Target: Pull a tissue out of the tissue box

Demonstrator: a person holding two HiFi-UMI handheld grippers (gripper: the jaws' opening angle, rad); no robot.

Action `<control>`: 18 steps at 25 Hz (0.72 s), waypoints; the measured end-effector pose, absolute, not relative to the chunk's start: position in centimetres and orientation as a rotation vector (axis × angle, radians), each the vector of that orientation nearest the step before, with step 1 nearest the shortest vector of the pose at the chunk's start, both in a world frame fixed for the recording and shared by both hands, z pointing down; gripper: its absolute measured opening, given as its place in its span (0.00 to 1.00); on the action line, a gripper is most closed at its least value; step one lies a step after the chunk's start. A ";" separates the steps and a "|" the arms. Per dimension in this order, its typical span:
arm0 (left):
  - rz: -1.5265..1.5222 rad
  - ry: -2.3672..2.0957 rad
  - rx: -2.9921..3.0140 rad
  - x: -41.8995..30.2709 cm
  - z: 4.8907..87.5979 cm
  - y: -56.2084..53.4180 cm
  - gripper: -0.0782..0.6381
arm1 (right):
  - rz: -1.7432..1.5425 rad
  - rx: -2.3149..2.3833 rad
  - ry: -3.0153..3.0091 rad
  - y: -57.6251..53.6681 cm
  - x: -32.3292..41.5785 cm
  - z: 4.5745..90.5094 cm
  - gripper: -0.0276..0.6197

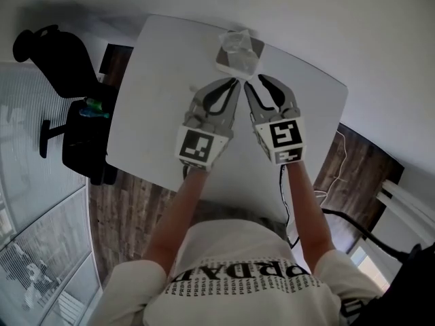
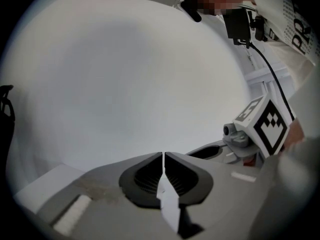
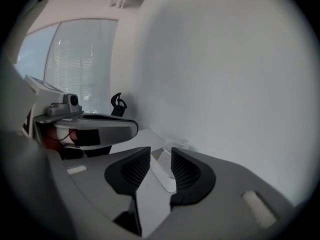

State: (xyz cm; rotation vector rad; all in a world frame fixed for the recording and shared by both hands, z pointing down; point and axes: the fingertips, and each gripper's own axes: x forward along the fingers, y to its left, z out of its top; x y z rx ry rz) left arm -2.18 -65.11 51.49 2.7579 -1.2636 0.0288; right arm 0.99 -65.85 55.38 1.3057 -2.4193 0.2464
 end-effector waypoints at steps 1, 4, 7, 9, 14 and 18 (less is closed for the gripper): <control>0.030 -1.268 2.749 -2.3 51.8 -65.3 0.12 | 0.253 1.303 -2.415 -66.1 1.0 55.9 0.26; 0.074 -1.276 2.735 -2.9 53.1 -65.7 0.12 | 0.260 1.297 -2.391 -66.7 1.1 57.4 0.28; 0.057 -1.300 2.718 -3.5 53.5 -66.1 0.12 | 0.270 1.305 -2.372 -67.3 1.1 58.3 0.29; 0.048 -1.309 2.706 -3.7 53.7 -66.5 0.12 | 0.286 1.303 -2.364 -67.6 1.1 59.0 0.30; 0.064 -1.319 2.684 -4.0 55.1 -67.6 0.12 | 0.296 1.306 -2.338 -68.5 1.2 60.5 0.33; 0.069 -1.319 2.692 -3.8 55.8 -68.1 0.12 | 0.324 1.318 -2.337 -69.4 1.4 61.4 0.35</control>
